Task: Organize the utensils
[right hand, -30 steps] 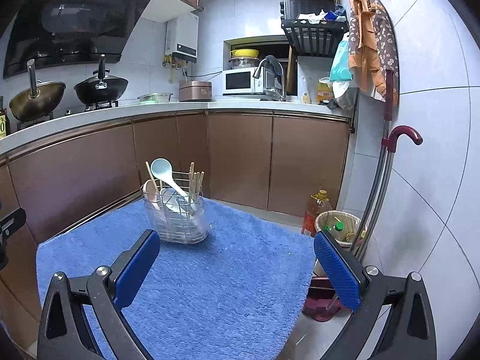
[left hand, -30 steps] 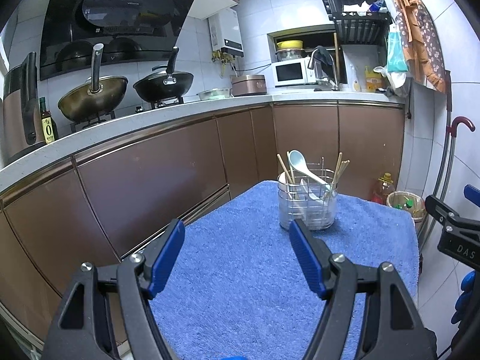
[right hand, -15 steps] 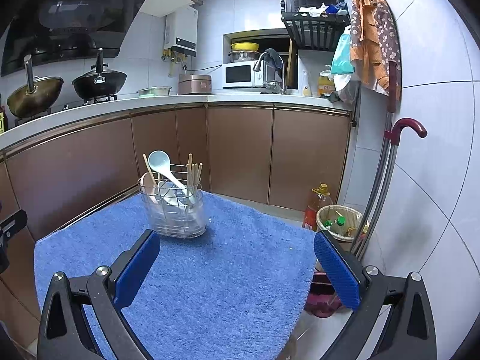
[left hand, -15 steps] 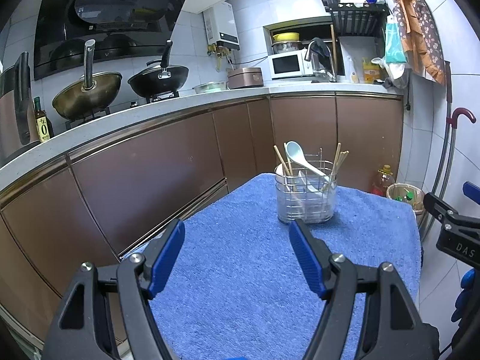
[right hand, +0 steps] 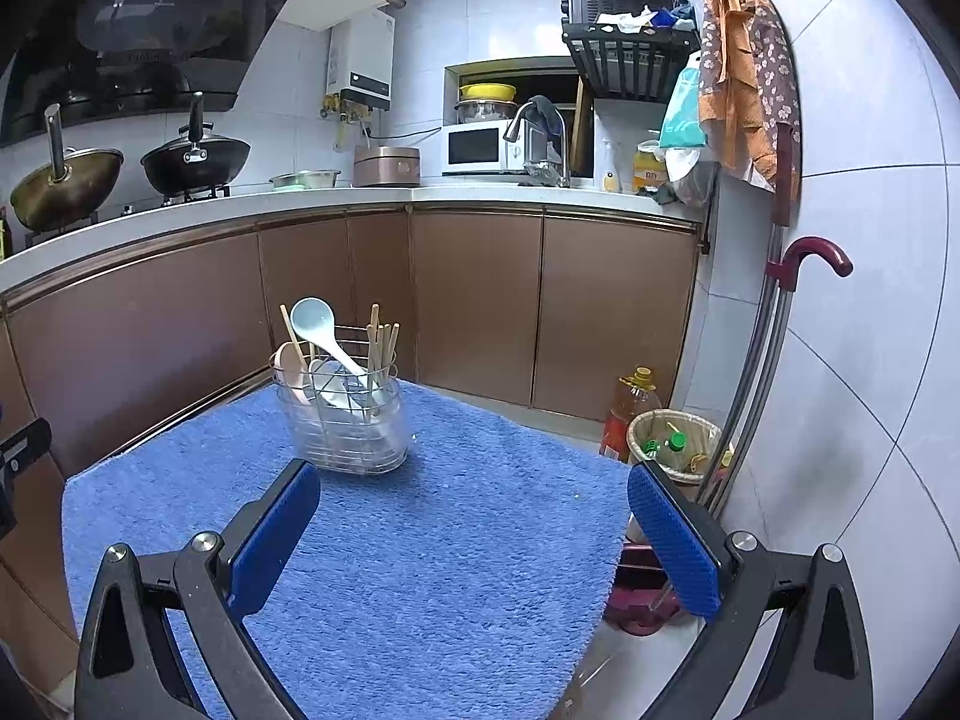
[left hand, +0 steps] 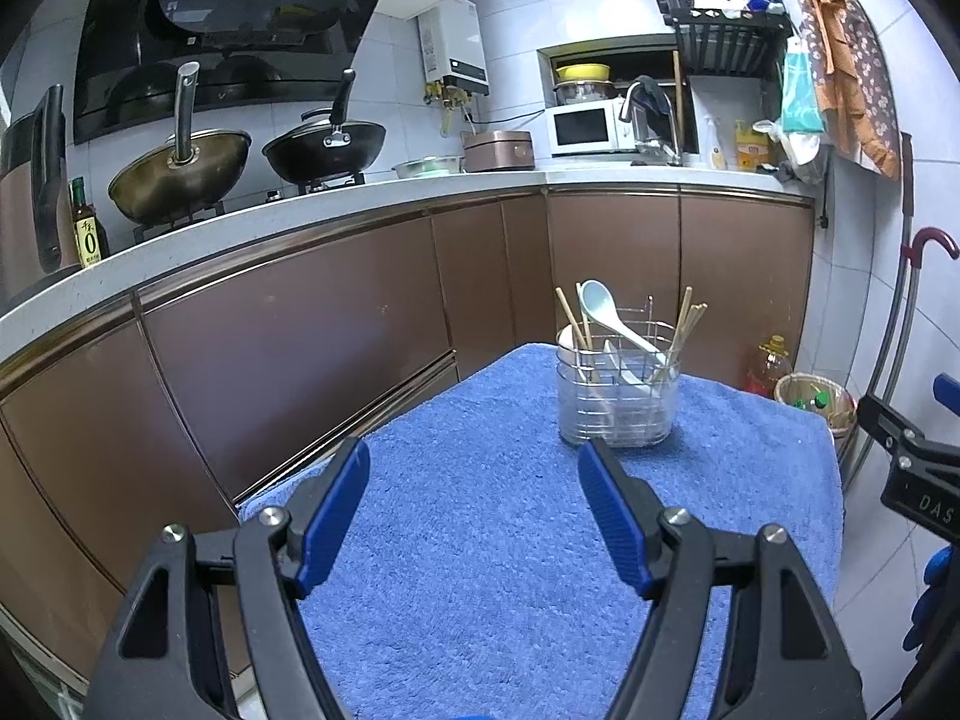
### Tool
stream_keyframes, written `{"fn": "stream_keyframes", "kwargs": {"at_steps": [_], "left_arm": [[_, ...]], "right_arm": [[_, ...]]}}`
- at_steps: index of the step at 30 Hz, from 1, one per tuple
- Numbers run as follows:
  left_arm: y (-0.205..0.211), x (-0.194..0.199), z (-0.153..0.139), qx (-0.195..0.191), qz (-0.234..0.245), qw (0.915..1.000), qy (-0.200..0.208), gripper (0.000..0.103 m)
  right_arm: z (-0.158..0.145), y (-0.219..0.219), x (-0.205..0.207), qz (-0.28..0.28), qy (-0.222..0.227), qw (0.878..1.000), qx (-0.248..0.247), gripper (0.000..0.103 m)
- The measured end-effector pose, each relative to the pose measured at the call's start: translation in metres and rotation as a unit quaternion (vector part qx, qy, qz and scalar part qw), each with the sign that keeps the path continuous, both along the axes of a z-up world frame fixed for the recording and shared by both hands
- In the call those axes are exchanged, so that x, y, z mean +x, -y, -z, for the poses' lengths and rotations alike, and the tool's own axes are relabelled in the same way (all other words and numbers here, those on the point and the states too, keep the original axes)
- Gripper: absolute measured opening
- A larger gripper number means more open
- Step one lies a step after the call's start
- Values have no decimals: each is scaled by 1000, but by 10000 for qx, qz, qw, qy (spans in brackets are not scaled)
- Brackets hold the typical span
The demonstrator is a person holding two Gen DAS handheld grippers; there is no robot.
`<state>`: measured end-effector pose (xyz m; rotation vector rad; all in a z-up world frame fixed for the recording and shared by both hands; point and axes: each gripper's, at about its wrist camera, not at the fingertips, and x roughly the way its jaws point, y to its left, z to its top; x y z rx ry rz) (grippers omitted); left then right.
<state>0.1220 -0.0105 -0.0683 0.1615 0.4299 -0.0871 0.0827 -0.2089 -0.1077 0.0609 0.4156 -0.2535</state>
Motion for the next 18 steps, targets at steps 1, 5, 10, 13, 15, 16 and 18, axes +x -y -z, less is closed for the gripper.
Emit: {"fn": "stream_keyframes", "kwargs": {"at_steps": [1, 5, 10, 13, 15, 16, 18], "left_arm": [[-1, 1, 0, -21, -15, 10000, 6, 71], [-1, 3, 0, -54, -8, 10000, 15, 71], [-1, 2, -3, -138, -11, 9999, 58, 71], [0, 0, -4, -131, 4, 9999, 96, 71], [1, -1, -5, -134, 1, 9999, 108, 71], [1, -1, -5, -138, -3, 9998, 116, 71], [0, -1, -5, -145, -12, 9998, 122, 71]], "right_arm": [[1, 1, 0, 6, -1, 10000, 1, 103], [2, 6, -1, 33, -2, 10000, 54, 103], [1, 10, -4, 70, 15, 10000, 64, 103], [-1, 11, -6, 97, 46, 9999, 94, 103], [-2, 12, -7, 99, 61, 9999, 95, 103], [-3, 12, -7, 97, 70, 9999, 91, 103], [-5, 11, -9, 99, 102, 9999, 80, 103]]}}
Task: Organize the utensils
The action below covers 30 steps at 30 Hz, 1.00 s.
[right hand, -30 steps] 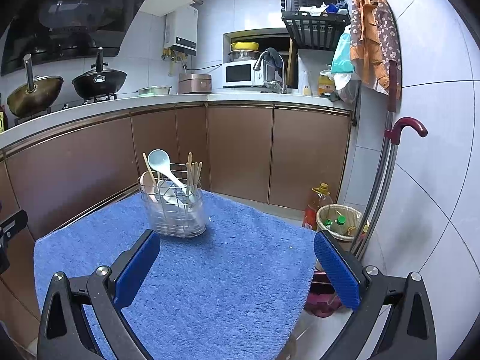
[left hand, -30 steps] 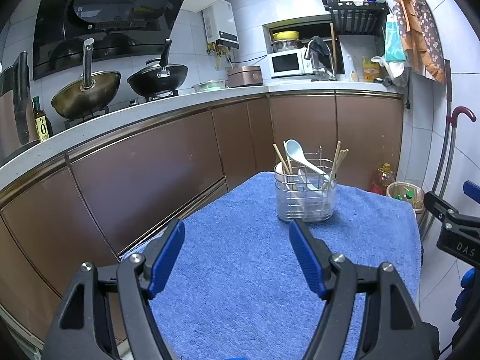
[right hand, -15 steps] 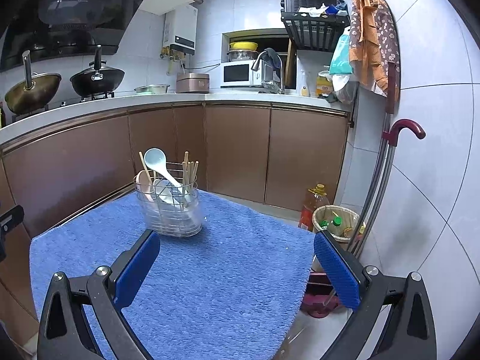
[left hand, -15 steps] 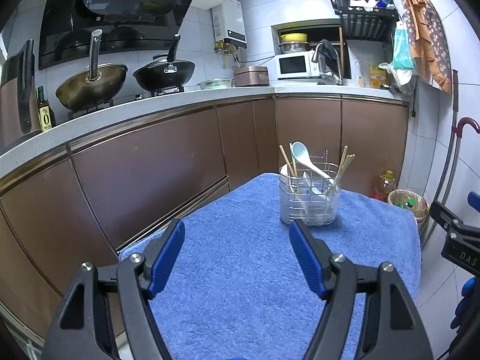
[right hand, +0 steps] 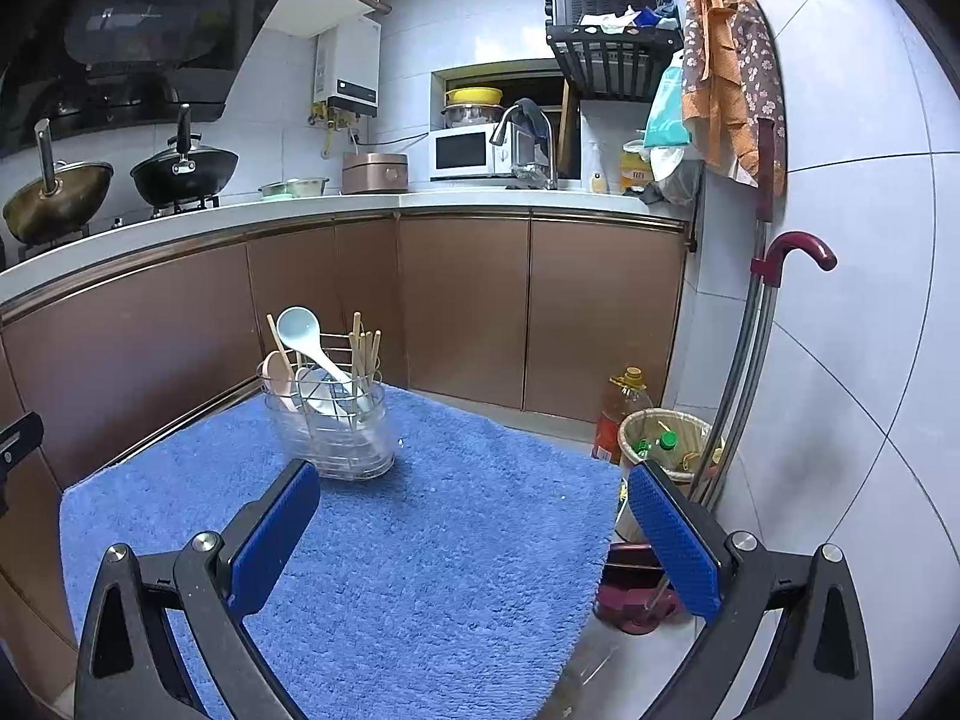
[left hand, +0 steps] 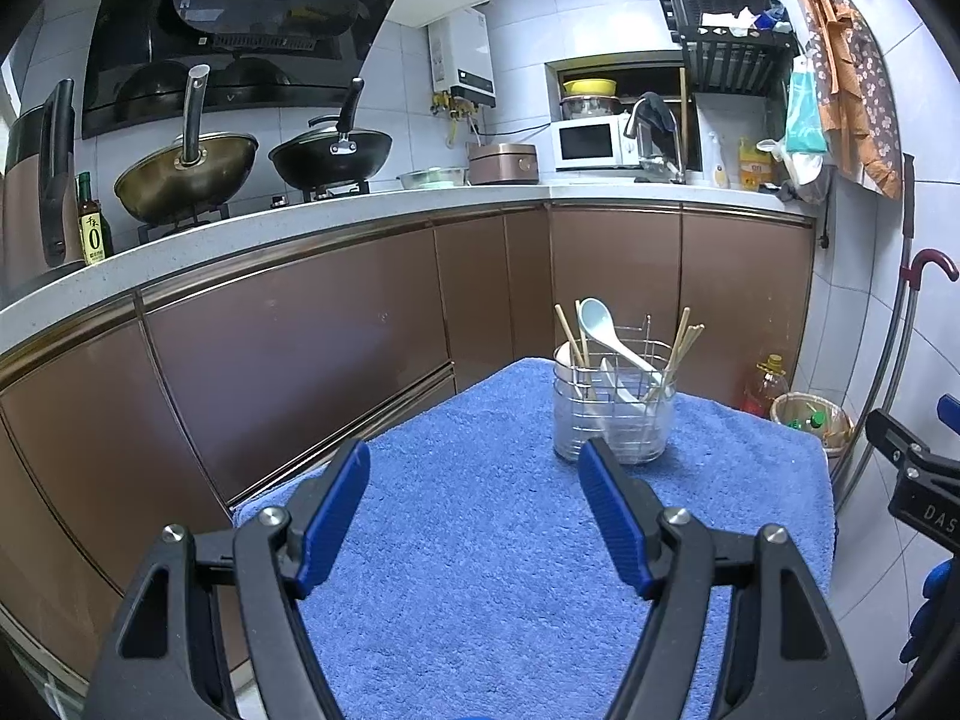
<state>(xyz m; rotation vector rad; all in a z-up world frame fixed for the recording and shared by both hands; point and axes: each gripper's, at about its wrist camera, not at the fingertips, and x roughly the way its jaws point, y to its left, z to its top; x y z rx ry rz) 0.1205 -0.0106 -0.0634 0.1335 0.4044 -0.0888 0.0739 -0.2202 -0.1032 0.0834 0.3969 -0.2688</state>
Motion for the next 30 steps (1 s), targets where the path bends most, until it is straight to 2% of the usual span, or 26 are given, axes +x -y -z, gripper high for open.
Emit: {"fn": "stream_keyframes", "kwargs": {"at_steps": [30], "left_arm": [[0, -1, -1, 8, 3, 10000, 15, 71]], "right_arm": [[-5, -3, -2, -30, 30, 10000, -25, 103]]}}
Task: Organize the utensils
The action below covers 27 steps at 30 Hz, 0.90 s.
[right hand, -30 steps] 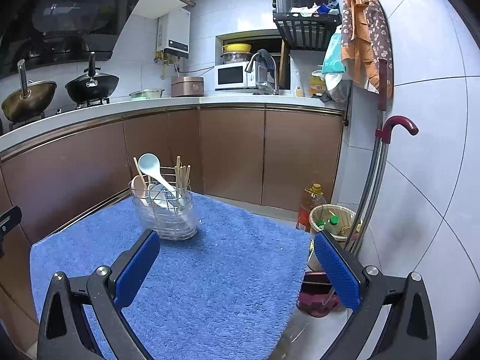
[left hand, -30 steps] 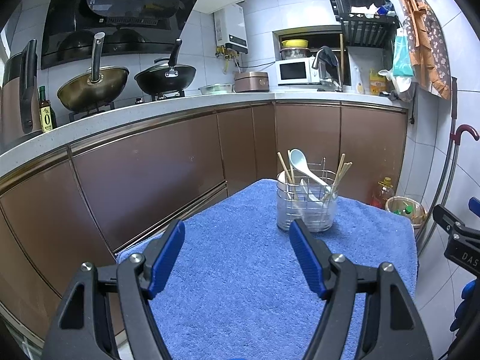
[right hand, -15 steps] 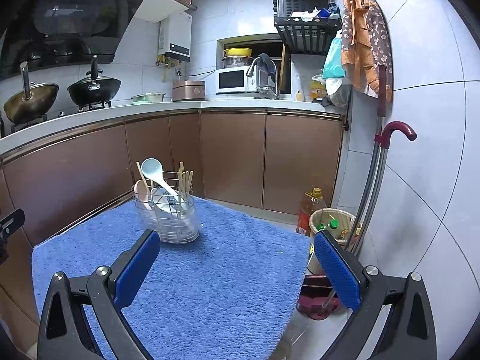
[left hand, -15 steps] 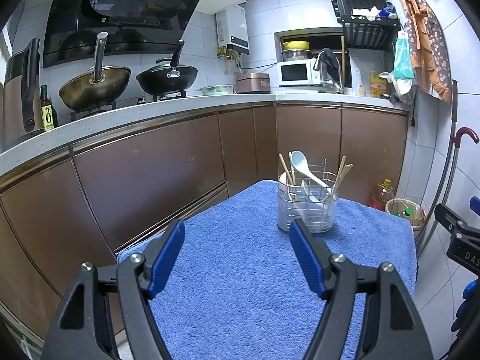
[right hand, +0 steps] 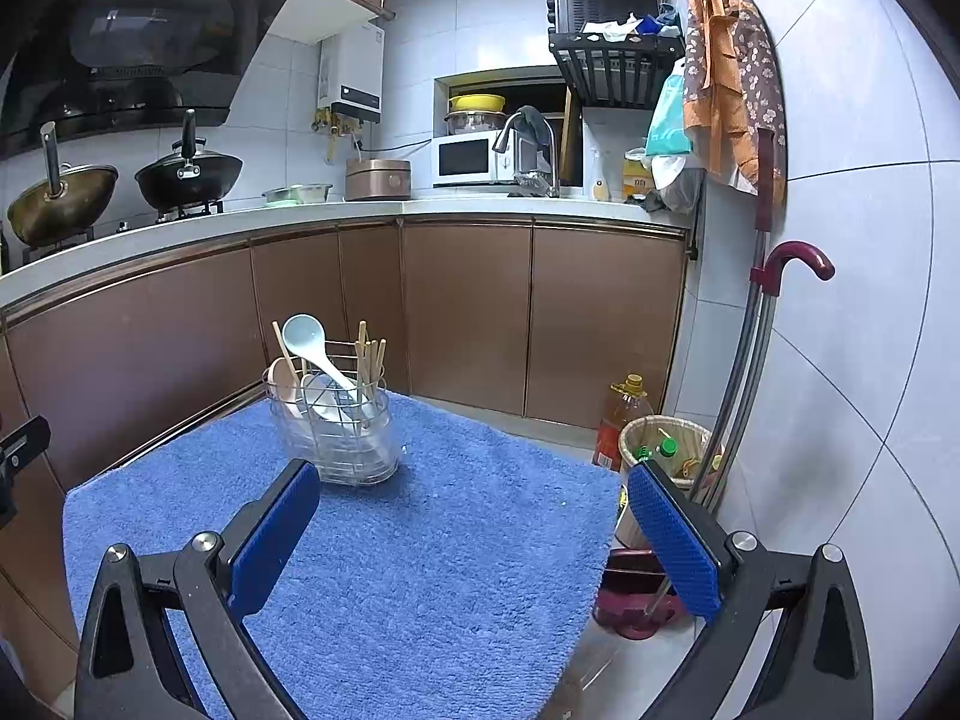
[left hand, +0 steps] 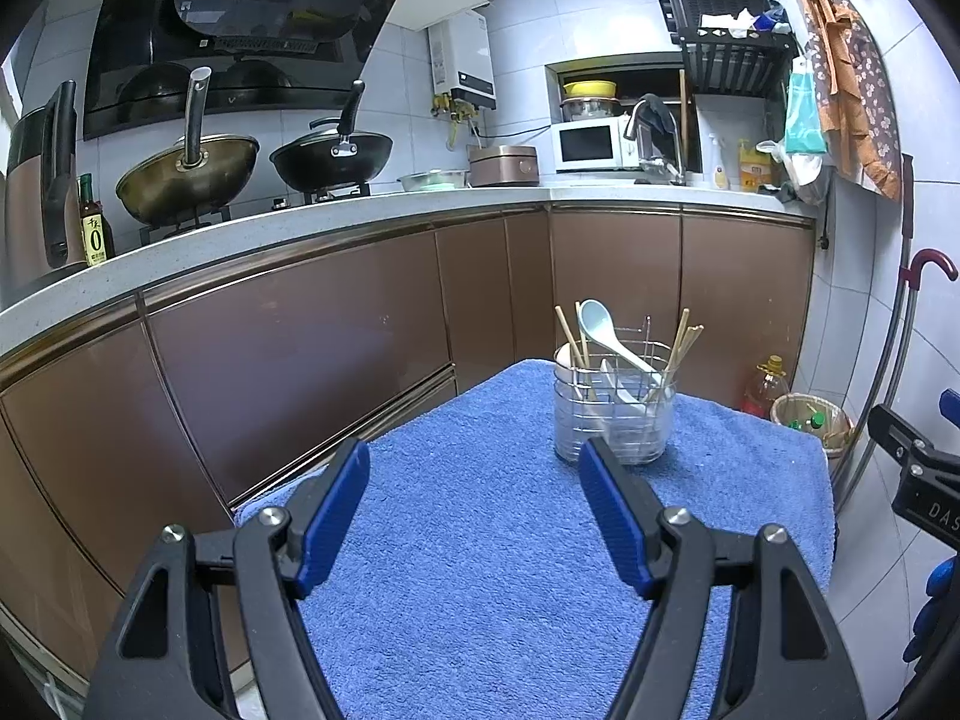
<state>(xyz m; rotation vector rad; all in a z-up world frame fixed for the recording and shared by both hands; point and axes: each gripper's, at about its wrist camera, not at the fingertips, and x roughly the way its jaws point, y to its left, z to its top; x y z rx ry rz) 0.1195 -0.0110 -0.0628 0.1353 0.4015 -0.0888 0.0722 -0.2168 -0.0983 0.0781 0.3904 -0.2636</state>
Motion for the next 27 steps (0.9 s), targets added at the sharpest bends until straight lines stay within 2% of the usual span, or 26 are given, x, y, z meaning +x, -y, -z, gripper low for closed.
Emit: {"fn": "stream_keyframes", "kwargs": {"at_steps": [27], "left_arm": [[-1, -1, 0, 10, -55, 10000, 76, 71]], "right_arm": [[3, 3, 0, 37, 27, 10000, -19, 103]]}}
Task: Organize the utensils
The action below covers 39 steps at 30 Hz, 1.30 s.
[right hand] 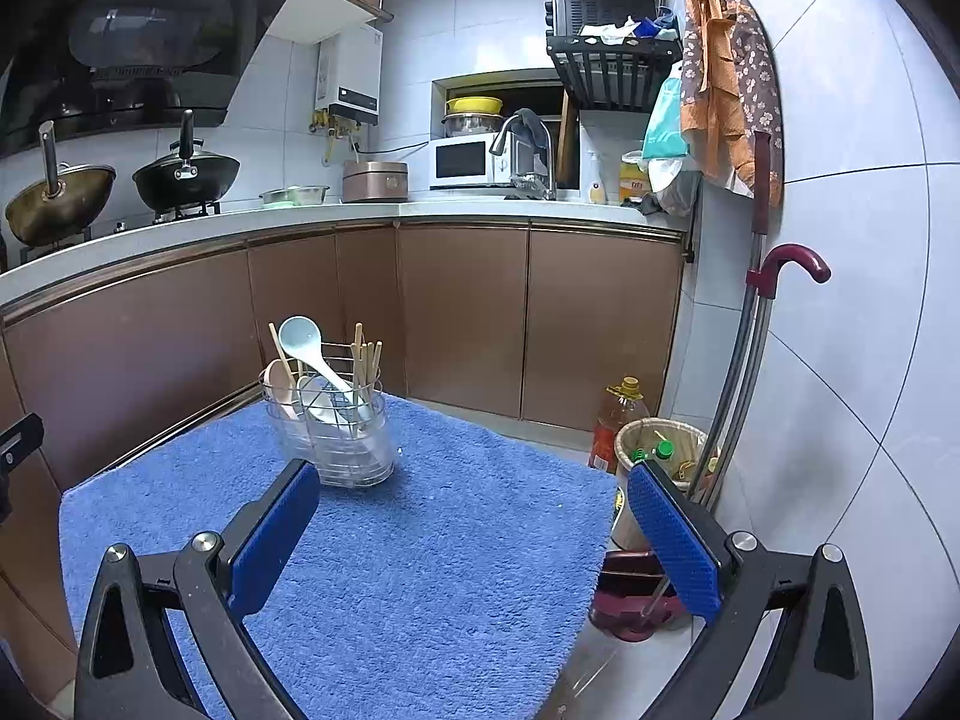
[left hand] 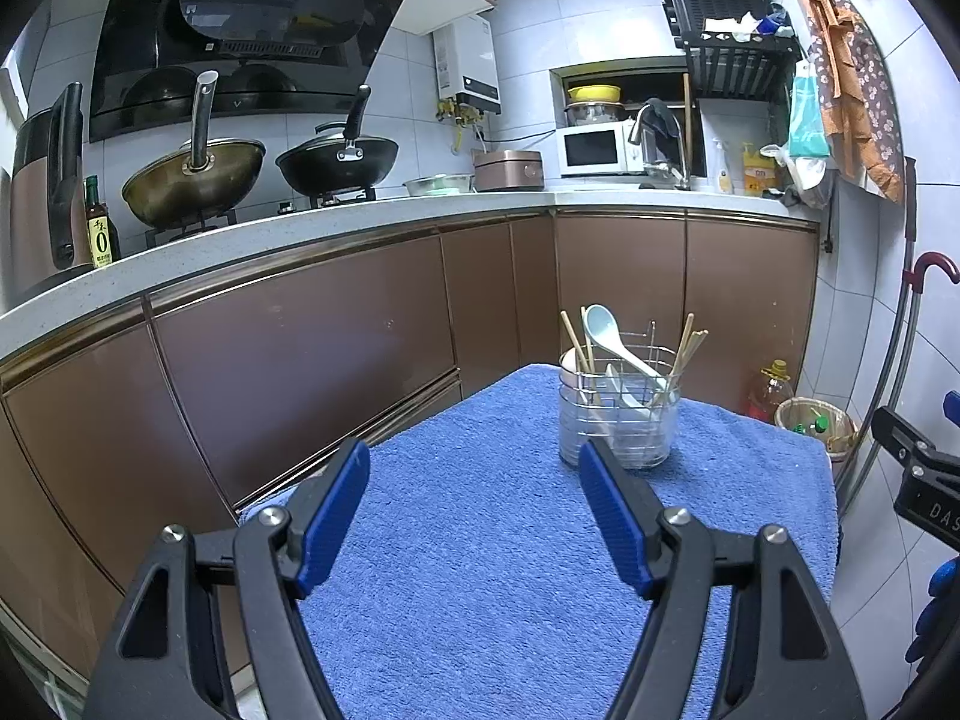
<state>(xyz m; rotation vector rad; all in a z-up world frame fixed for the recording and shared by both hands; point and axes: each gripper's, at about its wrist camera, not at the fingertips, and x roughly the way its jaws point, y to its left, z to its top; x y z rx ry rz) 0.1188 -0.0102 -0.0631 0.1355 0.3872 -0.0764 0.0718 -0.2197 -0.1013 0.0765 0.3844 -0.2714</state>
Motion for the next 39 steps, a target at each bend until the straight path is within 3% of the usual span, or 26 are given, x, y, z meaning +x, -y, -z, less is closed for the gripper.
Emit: {"fn": "stream_keyframes", "kwargs": {"at_steps": [39], "left_arm": [[-4, -3, 0, -56, -35, 10000, 3, 71]], "right_arm": [[0, 1, 0, 11, -1, 10000, -28, 103]]}}
